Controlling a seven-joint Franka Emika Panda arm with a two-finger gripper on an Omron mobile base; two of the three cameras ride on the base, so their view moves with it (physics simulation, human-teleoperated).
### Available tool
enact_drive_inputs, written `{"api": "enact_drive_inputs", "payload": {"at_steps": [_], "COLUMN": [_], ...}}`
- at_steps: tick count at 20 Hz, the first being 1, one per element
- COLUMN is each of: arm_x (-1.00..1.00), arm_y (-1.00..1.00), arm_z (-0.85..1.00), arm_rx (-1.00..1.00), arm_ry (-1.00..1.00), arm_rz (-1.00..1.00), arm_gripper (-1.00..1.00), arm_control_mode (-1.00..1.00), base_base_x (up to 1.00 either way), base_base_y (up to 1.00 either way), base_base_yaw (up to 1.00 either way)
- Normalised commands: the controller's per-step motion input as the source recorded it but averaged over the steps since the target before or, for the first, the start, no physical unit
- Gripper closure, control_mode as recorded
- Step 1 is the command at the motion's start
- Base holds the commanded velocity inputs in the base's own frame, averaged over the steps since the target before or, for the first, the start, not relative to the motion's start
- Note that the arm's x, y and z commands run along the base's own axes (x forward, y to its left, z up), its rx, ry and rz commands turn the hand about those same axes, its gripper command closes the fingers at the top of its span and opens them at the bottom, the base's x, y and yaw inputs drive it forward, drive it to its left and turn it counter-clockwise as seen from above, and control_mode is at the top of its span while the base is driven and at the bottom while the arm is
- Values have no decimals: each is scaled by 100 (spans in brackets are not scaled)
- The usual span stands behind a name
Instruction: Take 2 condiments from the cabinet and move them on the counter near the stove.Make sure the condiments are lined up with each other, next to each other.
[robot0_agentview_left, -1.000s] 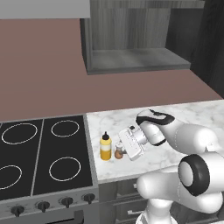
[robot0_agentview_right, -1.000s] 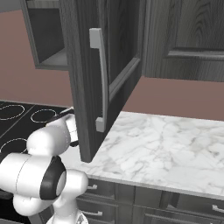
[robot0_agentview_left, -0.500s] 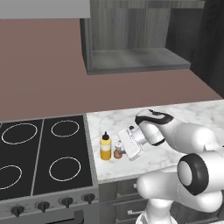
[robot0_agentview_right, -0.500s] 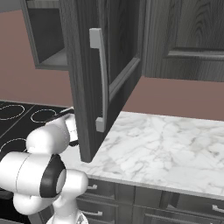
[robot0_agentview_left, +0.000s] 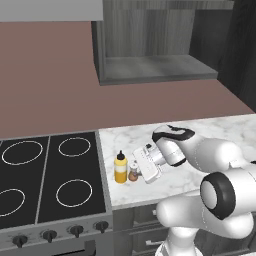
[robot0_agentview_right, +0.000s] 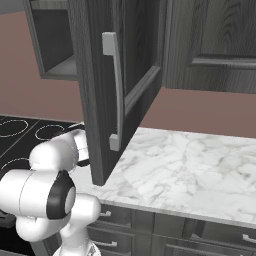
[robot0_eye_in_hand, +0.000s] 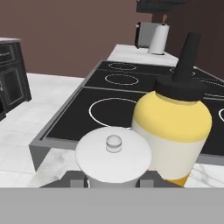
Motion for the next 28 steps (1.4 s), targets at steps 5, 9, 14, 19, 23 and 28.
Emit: {"api": "enact_drive_inputs", "payload": {"at_steps": [5, 9, 14, 19, 23, 28], "arm_x": [7, 11, 11, 7, 6, 4], "arm_y": [2, 0, 0, 1, 1, 0], "arm_z": [-5, -4, -6, -6, -9, -7], "arm_rx": [0, 0, 0, 0, 0, 0], "arm_ry": [-1, -1, -2, -2, -2, -1], "arm_rz": [0, 0, 0, 0, 0, 0], "arm_gripper": [100, 100, 100, 100, 100, 100], "arm_control_mode": [-100, -100, -100, -100, -100, -100], "base_base_x": [0, 0, 0, 0, 0, 0], "base_base_y": [0, 0, 0, 0, 0, 0], "base_base_yaw": [0, 0, 0, 0, 0, 0]}}
